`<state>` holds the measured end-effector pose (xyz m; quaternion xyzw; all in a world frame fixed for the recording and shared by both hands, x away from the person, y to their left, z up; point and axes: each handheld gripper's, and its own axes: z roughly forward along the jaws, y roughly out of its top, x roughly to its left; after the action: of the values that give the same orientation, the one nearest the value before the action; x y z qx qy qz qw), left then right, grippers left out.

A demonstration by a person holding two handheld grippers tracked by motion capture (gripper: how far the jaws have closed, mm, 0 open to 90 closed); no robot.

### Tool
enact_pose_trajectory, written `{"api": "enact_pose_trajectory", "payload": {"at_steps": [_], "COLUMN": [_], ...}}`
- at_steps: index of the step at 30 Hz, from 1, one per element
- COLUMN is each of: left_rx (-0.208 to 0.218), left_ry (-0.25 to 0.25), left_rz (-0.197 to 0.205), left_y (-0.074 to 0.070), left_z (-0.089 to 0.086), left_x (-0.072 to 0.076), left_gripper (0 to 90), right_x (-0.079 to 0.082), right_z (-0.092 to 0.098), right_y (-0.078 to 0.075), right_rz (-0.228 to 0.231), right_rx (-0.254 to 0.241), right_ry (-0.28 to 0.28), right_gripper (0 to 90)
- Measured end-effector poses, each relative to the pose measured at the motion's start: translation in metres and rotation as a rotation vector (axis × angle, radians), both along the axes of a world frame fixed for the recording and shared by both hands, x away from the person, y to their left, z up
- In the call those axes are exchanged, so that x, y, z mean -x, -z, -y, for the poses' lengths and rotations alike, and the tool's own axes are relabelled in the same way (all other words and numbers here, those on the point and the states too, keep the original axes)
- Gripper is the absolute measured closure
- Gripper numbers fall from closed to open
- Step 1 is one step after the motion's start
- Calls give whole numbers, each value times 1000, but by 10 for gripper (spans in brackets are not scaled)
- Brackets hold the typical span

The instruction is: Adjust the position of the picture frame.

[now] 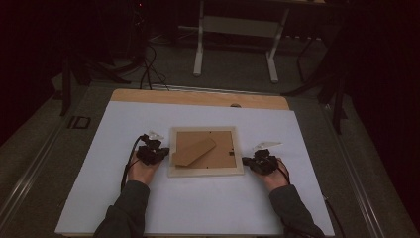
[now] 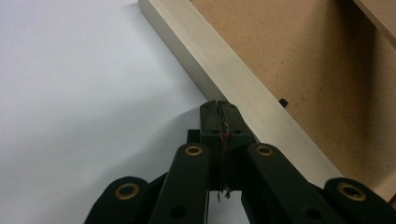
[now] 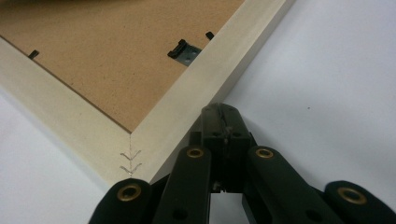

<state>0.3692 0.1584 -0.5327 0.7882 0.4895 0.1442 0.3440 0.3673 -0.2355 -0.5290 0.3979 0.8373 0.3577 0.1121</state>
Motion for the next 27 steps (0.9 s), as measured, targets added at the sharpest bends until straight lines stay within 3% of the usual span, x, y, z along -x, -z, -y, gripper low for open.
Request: {"api": "enact_pose_trajectory", "payload": {"at_steps": [13, 20, 27], "left_rx": [-2, -9, -6], "left_ry": [-20, -38, -20], "left_rz": [-1, 3, 5], "left_y": [0, 0, 0], "left_z": [-2, 0, -1], "left_x": [-8, -6, 1], "left_gripper": [900, 900, 900], "right_x": [4, 2, 0], "right_z": [-4, -5, -4], "right_y": [0, 1, 2], "right_rz": [2, -1, -3], "right_rx": [-1, -13, -29], "right_ry": [-11, -2, 11], "right_gripper": [899, 899, 899]}}
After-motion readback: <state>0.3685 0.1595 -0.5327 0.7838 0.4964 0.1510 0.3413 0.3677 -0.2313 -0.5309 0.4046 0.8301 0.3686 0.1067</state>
